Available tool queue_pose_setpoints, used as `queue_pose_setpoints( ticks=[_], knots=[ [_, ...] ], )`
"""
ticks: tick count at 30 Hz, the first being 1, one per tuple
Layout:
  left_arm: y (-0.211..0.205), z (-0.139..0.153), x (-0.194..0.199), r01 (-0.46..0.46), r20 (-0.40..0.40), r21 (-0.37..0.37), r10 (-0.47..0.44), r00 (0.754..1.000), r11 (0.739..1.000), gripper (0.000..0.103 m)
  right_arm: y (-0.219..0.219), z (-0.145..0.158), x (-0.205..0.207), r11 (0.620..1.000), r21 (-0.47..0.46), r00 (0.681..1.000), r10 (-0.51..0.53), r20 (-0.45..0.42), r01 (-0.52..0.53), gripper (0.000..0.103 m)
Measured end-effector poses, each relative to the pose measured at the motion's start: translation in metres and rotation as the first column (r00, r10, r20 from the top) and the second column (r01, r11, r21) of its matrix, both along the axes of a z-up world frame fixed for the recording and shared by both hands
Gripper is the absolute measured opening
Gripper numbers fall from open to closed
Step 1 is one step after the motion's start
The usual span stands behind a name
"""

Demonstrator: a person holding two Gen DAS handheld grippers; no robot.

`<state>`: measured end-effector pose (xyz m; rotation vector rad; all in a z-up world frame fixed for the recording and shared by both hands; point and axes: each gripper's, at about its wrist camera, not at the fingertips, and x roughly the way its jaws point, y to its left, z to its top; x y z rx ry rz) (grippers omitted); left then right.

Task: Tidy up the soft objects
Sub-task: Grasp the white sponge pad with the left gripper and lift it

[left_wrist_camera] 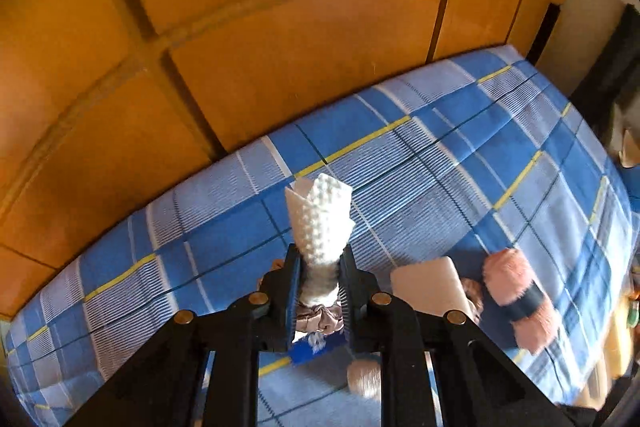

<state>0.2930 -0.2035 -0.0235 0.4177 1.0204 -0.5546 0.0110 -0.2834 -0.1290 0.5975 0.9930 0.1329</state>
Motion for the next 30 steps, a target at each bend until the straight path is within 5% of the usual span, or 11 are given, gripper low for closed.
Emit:
queue_pose_setpoints(
  ticks=[9,12,14,22,30],
  knots=[
    [0.038,0.046,-0.029,-0.008,0.062,-0.063,0.012,0.998,0.998,0.018,-0.015,0.053,0.059,0.999,0.040,0.995,0.026,0.101,-0.030,0.046],
    [0.052,0.058,-0.036,-0.019,0.073,-0.076,0.024,0.997,0.997,0.018,-0.026,0.068,0.093,0.999,0.033,0.994,0.003,0.108,-0.007,0.073],
    [0.062,0.064,-0.039,-0.026,0.084,-0.085,0.033,0.996,0.996,0.018,-0.033,0.075,0.117,0.999,0.049,0.994,-0.006,0.106,0.001,0.079],
    [0.085,0.068,-0.039,-0.067,0.076,-0.110,0.076,0.994,0.992,0.018,-0.044,0.048,0.224,0.999,-0.024,0.978,-0.039,-0.205,0.035,0.081],
    [0.098,0.067,-0.031,-0.098,0.073,-0.116,0.107,0.992,0.988,0.018,-0.018,0.023,0.267,0.985,-0.159,0.929,-0.002,-0.369,-0.061,0.083]
  ],
)
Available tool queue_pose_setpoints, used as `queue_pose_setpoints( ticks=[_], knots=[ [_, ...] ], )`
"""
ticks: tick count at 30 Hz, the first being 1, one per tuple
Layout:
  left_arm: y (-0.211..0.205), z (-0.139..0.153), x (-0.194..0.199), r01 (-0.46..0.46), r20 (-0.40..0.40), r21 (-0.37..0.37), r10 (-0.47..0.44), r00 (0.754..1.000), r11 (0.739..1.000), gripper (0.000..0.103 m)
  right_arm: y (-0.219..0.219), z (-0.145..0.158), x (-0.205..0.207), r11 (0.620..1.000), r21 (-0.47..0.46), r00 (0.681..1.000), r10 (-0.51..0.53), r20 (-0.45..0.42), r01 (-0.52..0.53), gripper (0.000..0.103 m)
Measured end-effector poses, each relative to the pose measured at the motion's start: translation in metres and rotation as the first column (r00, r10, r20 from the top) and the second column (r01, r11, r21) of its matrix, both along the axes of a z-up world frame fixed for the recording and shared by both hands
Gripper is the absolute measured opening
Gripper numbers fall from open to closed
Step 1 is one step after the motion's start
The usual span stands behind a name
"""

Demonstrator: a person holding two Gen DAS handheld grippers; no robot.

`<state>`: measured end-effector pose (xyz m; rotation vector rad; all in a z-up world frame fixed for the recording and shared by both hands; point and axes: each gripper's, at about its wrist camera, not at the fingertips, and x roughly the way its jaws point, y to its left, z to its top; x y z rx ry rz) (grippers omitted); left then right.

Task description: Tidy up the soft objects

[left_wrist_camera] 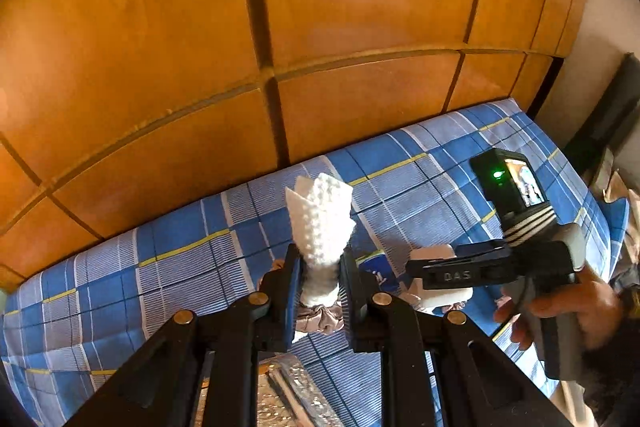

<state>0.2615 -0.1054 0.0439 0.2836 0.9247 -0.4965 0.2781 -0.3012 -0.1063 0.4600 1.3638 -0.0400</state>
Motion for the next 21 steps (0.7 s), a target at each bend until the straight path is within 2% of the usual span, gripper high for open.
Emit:
queue_pose_setpoints(
  ticks=[5,6,7,13,18,21],
  knots=[
    [0.025,0.005,0.004,-0.042,0.009,0.002,0.042,0.999,0.999,0.018,0.011,-0.010,0.007,0.998,-0.036,0.998,0.048,-0.040,-0.049,0.083],
    [0.031,0.007,0.004,-0.052,0.010,0.001,0.052,0.999,0.999,0.018,0.012,-0.012,0.006,0.997,-0.043,0.997,0.063,-0.046,-0.065,0.081],
    [0.037,0.008,0.006,-0.062,0.010,0.000,0.062,0.998,0.998,0.018,0.013,-0.013,0.004,0.996,-0.050,0.996,0.073,-0.045,-0.075,0.074],
    [0.076,0.013,0.013,-0.141,0.009,-0.008,0.141,0.990,0.990,0.018,0.005,-0.007,-0.013,0.995,-0.053,0.996,0.087,0.001,-0.087,0.063],
    [0.099,0.011,0.023,-0.200,-0.013,-0.003,0.200,0.980,0.980,0.018,-0.002,-0.005,-0.034,0.996,-0.044,0.996,0.079,0.044,-0.077,0.061],
    [0.119,0.010,0.029,-0.260,-0.020,-0.006,0.260,0.965,0.966,0.018,-0.008,0.002,-0.045,0.997,-0.053,0.994,0.064,0.092,-0.059,0.061]
  ],
)
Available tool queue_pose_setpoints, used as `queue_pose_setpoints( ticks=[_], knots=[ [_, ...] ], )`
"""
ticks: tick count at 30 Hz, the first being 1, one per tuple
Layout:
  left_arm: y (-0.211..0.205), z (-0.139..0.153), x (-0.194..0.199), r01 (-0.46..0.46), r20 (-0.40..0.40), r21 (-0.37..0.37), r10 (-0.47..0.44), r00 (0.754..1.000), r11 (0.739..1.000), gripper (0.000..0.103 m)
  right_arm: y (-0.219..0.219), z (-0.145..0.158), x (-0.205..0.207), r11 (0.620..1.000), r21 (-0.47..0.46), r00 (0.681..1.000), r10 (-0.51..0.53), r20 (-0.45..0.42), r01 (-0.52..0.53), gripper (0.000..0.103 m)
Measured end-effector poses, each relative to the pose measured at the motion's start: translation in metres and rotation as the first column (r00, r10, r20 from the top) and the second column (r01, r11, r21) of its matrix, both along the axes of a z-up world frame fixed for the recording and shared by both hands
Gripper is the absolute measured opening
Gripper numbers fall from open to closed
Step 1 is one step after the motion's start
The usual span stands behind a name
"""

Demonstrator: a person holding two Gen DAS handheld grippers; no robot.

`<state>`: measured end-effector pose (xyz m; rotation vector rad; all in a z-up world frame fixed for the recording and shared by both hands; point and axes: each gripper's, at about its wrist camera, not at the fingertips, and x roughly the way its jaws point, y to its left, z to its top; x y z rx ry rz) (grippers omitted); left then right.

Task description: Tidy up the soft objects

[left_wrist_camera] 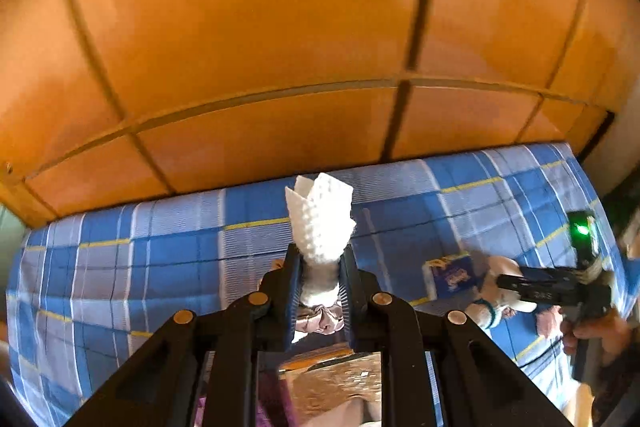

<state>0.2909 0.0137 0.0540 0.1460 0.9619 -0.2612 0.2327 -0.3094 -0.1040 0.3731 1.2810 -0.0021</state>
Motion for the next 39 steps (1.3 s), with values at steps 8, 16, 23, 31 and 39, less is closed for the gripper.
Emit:
queue_pose_setpoints(
  ticks=[8,16,23,31,39],
  knots=[
    [0.094,0.006,-0.008,-0.178,0.032,0.029,0.177,0.984,0.984,0.018,0.003,0.044,-0.021,0.997,-0.057,0.985,0.055,0.166,-0.046,0.061],
    [0.202,0.012,-0.060,-0.337,0.076,-0.030,0.338,0.938,0.941,0.018,0.028,0.066,-0.028,0.989,-0.112,0.956,0.120,0.268,-0.093,0.061],
    [0.266,-0.041,-0.130,-0.438,-0.011,-0.120,0.440,0.898,0.891,0.018,0.052,0.083,-0.032,0.980,-0.147,0.938,0.175,0.298,-0.136,0.061],
    [0.294,-0.108,-0.173,-0.521,-0.110,-0.125,0.510,0.853,0.844,0.023,0.091,0.108,-0.036,0.967,-0.167,0.914,0.239,0.329,-0.193,0.061],
    [0.298,-0.127,-0.195,-0.558,-0.098,-0.140,0.549,0.830,0.818,0.060,0.157,0.135,-0.034,0.944,-0.121,0.870,0.328,0.368,-0.306,0.061]
  ],
)
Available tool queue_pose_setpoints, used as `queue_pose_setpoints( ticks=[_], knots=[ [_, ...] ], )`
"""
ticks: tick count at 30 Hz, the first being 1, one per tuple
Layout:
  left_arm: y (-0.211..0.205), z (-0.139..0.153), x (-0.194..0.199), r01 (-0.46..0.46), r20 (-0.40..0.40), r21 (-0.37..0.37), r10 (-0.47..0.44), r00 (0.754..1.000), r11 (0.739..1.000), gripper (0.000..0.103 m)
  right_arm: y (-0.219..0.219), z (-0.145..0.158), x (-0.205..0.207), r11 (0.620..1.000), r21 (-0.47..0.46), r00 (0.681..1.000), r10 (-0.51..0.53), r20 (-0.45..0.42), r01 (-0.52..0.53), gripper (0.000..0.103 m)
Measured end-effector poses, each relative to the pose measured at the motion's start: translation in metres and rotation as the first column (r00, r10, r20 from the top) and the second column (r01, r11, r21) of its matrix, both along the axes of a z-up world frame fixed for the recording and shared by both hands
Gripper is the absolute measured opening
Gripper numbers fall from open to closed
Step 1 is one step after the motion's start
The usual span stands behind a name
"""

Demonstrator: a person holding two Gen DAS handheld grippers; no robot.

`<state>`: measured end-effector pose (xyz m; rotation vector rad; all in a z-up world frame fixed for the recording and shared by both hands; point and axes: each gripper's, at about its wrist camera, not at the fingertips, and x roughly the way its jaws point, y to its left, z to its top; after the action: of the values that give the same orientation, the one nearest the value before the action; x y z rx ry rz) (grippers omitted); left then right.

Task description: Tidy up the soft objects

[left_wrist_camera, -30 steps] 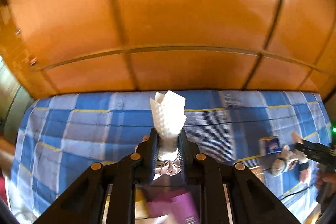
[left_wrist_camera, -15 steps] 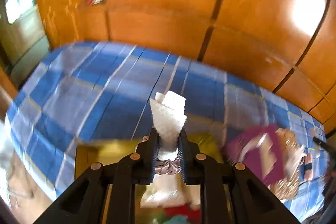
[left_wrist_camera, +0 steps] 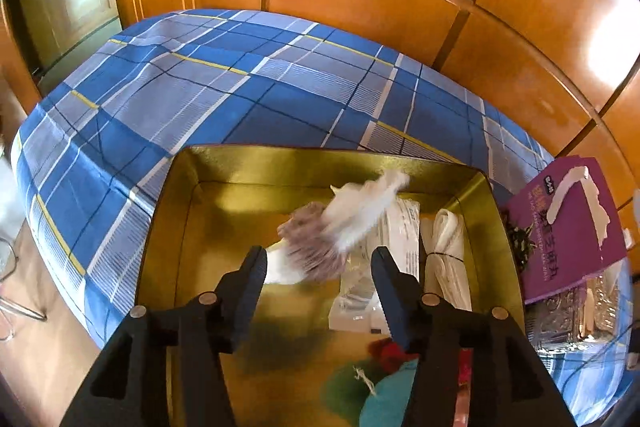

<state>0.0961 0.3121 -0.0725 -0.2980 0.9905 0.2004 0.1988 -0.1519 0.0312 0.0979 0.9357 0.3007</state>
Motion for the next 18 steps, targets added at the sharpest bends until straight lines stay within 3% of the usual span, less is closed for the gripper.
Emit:
queue_pose_setpoints(
  ticks=[2,13,18],
  knots=[
    [-0.002,0.001,-0.008,-0.004,0.014,0.010,0.004,1.000,1.000,0.066,0.015,0.001,0.005,1.000,0.003,1.000,0.016,-0.002,-0.016,0.061],
    [-0.017,0.020,-0.053,0.029,0.107,0.047,-0.034,0.994,0.998,0.066,0.133,0.018,0.032,0.985,-0.002,0.985,0.171,0.032,-0.171,0.061],
    [-0.012,0.024,-0.071,0.007,0.125,0.055,-0.014,0.992,0.998,0.066,0.198,0.026,0.009,0.936,0.012,0.934,0.351,0.068,-0.352,0.061]
  ],
)
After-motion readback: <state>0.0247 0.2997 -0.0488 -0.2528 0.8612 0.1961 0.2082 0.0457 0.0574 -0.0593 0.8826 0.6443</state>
